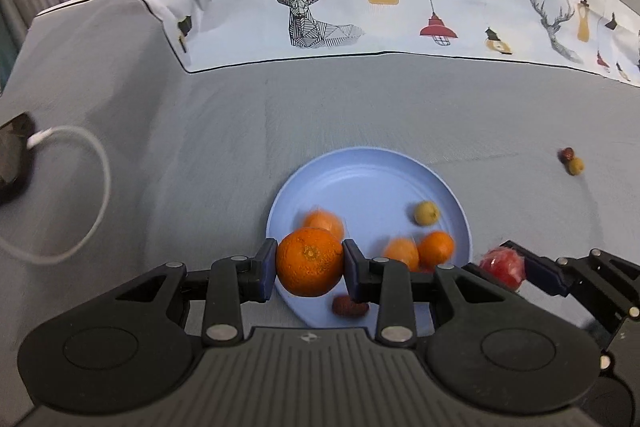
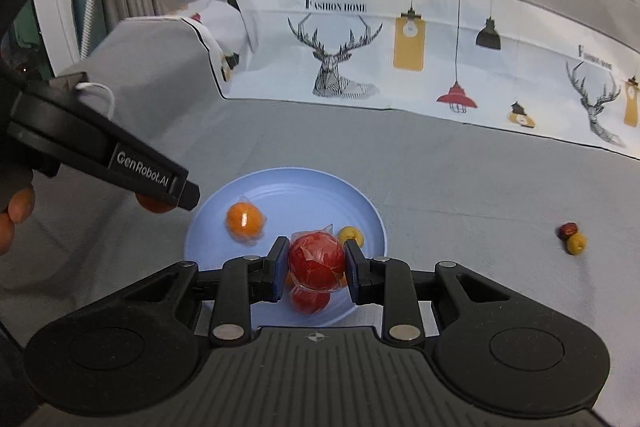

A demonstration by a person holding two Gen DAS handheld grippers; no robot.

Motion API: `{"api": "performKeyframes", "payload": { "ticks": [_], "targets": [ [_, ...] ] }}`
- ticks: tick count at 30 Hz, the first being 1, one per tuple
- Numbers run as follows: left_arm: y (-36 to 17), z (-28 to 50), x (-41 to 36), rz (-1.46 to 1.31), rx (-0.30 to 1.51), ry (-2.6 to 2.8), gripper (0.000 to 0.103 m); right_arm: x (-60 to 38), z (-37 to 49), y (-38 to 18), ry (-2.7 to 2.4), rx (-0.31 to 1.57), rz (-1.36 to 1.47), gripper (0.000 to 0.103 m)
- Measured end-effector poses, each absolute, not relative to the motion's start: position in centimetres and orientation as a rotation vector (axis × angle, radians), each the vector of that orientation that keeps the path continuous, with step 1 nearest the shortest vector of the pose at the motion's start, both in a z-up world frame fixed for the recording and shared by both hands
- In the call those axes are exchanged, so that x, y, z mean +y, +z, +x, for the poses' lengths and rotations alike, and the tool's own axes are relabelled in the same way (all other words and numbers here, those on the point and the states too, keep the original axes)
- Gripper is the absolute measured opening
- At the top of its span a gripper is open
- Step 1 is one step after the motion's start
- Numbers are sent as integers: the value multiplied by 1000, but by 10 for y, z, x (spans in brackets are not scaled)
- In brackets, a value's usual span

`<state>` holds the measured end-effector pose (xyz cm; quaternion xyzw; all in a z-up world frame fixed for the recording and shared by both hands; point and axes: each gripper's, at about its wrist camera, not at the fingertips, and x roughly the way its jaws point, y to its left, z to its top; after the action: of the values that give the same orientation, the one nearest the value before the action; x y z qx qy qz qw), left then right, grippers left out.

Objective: Organize fruits
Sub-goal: 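Carry the orange and red fruit onto the blue plate and open both tools, then withdraw both tools from the plate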

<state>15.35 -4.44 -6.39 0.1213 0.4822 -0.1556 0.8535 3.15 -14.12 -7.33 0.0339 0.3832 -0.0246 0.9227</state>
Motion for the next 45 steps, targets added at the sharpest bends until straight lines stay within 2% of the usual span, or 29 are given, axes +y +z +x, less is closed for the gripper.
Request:
{"api": "performKeyframes", "payload": {
  "ticks": [10, 12, 14, 15, 16, 19, 22, 27, 31, 34, 45],
  "targets": [
    [-103, 203, -67, 293, 1041, -331, 38, -151, 78, -114, -36, 842, 59, 30],
    [-107, 208, -69, 290, 1038, -346, 51, -152, 84, -120, -34, 854, 56, 30],
    [-105, 209, -71, 287, 995, -366, 99, -152, 92, -124, -16, 855, 53, 32],
    [-102, 207, -70, 290, 962, -359, 103, -152, 95, -125, -7, 859, 49, 39],
    [-97, 204, -69, 293, 924, -356, 103, -151, 98, -125, -6, 867, 45, 54],
    [-87, 194, -64, 330, 910, -366, 103, -151, 96, -117, -8, 880, 47, 83],
    [-83, 175, -43, 317, 946, -313, 103, -149, 73, -103, -11, 890, 73, 93],
    [-70, 113, 3, 246, 1022, -245, 103, -146, 8, -78, -35, 905, 166, 94],
    [-58, 71, 27, 250, 1014, -206, 103, -134, -38, -55, -76, 864, 182, 99],
    [-54, 51, 36, 286, 1005, -187, 103, -124, -61, -39, -65, 814, 152, 102],
    [-21, -6, 44, 204, 947, -227, 103, -103, -118, 0, -65, 670, 56, 102]
  ]
}}
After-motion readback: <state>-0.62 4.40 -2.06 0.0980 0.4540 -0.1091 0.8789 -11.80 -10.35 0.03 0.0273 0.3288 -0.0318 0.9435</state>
